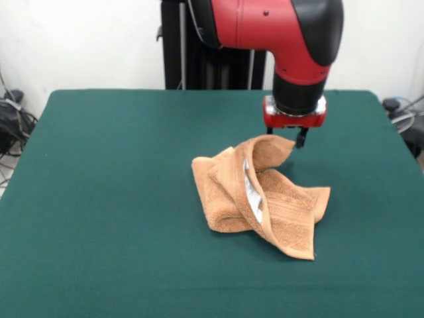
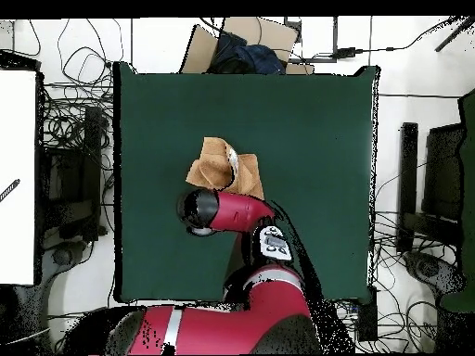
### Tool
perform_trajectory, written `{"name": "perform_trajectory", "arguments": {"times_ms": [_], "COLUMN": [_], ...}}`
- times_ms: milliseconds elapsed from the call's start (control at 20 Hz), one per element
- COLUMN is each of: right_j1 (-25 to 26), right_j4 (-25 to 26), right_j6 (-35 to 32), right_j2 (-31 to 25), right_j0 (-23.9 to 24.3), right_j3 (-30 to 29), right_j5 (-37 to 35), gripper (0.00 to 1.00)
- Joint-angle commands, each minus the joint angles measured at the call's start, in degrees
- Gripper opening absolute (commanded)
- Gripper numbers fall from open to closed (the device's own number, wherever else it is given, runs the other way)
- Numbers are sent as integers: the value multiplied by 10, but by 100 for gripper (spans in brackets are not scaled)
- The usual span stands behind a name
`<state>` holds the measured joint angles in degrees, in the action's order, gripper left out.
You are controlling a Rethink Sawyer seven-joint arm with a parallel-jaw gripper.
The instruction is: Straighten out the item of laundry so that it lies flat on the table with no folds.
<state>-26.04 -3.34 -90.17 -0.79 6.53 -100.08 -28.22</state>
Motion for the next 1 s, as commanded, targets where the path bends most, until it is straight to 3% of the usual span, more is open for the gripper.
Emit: {"name": "perform_trajectory", "arguments": {"times_ms": [50, 550, 1000], "right_j1": [2, 13, 0], "right_j4": [-35, -43, -47], "right_j6": [-104, -94, -83], "right_j2": [-41, -48, -50], "right_j0": [-12, -7, -5], "right_j3": [47, 55, 78], "right_j5": [-31, -44, -123], "gripper": [100, 100, 100]}}
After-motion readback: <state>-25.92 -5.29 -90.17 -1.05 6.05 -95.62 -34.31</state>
